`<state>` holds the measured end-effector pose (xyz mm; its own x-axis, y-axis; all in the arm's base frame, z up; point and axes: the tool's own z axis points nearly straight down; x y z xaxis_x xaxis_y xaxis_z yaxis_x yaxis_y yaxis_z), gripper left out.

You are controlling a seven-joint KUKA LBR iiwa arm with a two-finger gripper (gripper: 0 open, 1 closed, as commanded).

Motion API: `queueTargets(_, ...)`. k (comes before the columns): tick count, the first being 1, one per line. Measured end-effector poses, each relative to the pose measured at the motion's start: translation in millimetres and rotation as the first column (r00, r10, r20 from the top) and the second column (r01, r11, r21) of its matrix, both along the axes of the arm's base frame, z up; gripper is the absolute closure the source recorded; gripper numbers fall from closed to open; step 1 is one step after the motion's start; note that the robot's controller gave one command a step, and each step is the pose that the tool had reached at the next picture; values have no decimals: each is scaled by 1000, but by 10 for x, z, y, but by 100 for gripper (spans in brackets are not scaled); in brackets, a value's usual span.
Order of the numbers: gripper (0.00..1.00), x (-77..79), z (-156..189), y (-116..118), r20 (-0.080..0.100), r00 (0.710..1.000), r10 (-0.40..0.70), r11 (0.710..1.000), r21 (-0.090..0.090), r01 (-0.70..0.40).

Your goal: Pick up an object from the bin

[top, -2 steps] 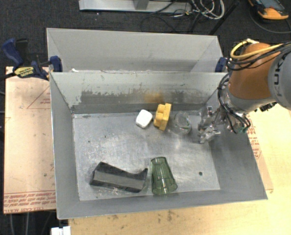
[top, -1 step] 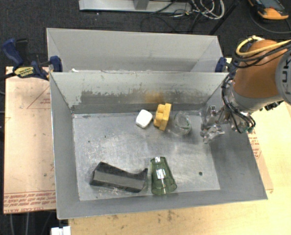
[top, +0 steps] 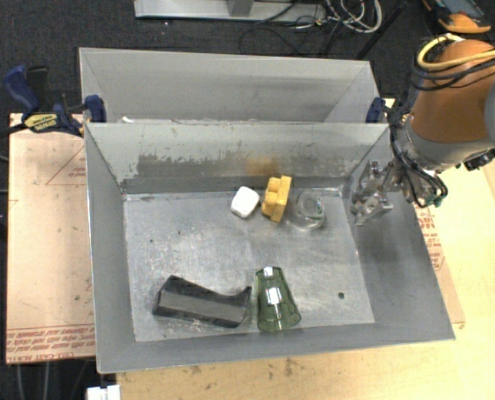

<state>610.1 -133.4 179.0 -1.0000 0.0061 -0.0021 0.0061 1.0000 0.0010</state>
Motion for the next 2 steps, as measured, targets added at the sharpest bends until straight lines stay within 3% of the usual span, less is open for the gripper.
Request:
queueTargets(1,100,-14,81,11,6,1000,-1,1000,-2,1)
queueTargets(2,100,-18,1212,59,2,1000,5,1000,-1,-5)
